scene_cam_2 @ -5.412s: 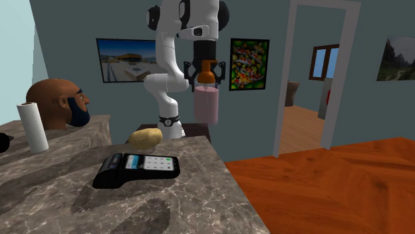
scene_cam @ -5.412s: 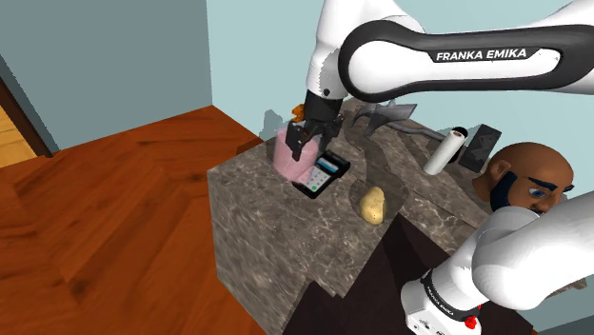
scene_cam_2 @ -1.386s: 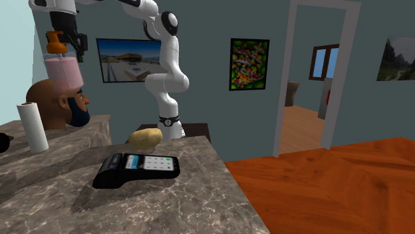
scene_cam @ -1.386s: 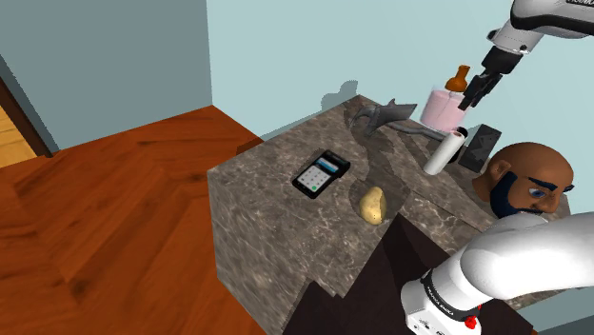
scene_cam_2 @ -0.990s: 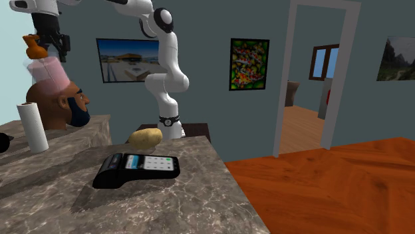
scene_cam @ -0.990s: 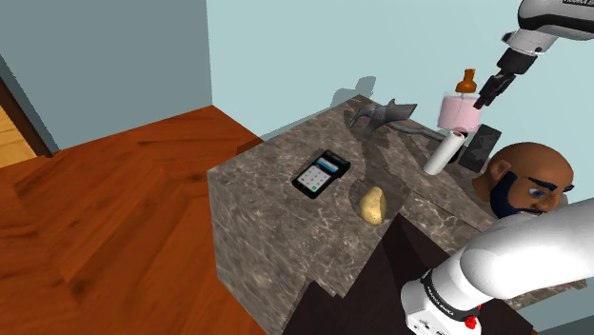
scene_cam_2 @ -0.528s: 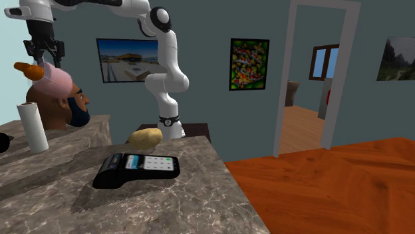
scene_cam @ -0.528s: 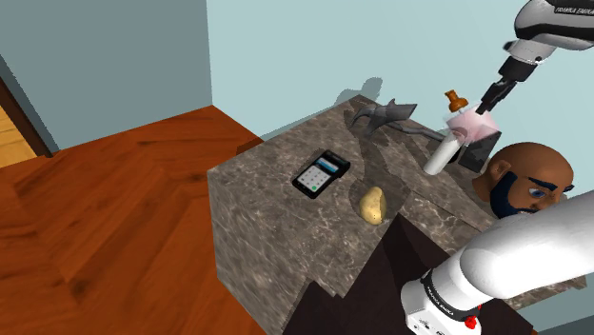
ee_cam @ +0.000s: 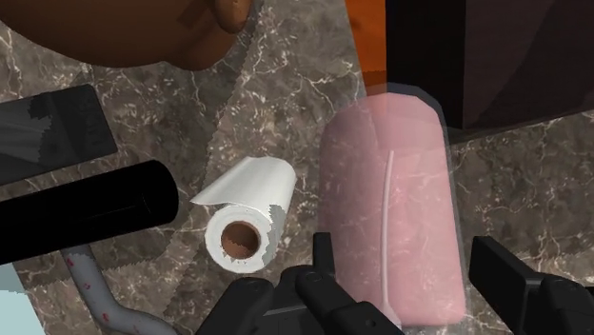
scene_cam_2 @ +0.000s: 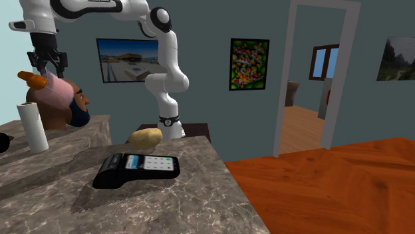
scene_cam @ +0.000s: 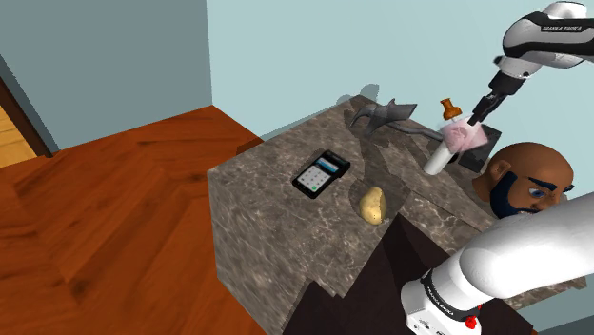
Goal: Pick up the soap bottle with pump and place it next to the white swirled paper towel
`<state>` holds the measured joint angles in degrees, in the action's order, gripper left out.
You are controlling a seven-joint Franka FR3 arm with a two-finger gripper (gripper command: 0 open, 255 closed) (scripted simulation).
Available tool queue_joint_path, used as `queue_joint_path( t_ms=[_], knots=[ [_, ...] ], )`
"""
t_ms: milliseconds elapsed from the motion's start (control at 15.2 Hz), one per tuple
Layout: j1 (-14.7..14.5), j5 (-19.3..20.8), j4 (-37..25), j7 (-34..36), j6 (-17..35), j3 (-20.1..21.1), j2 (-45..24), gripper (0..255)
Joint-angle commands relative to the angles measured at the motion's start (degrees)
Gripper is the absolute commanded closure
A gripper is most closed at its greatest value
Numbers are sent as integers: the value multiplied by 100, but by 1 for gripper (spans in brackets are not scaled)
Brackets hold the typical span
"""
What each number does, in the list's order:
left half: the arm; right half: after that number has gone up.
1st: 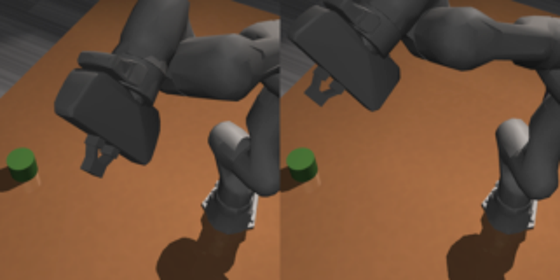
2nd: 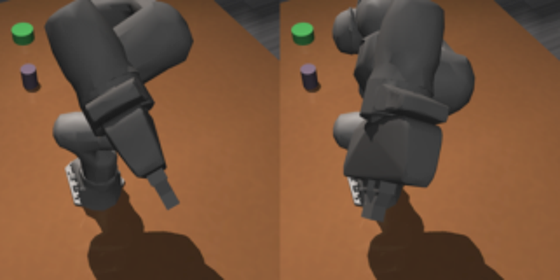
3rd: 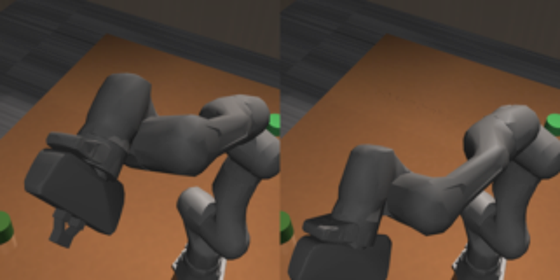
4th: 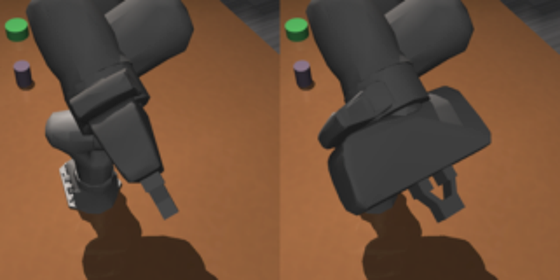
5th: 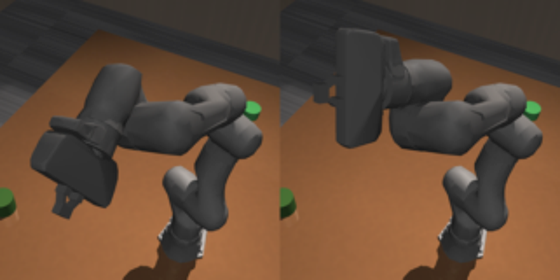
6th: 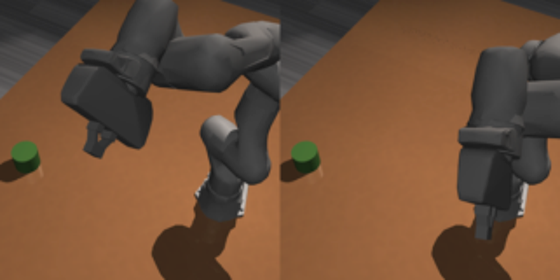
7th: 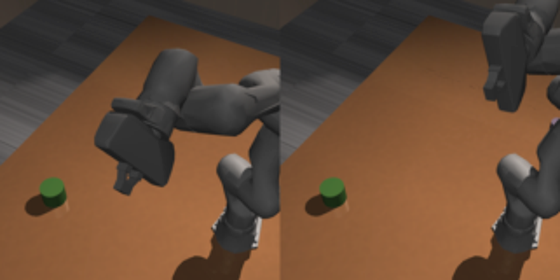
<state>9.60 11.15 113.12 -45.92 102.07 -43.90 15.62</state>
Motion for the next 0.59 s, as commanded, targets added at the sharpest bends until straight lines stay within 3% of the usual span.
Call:
queue_joint_path(
  t_ms=[0,528],
  knots=[
    [-2,-14,132,-8,169,-34,-38,255],
    [13,-19,681,-25,789,-139,-121,255]
  ],
)
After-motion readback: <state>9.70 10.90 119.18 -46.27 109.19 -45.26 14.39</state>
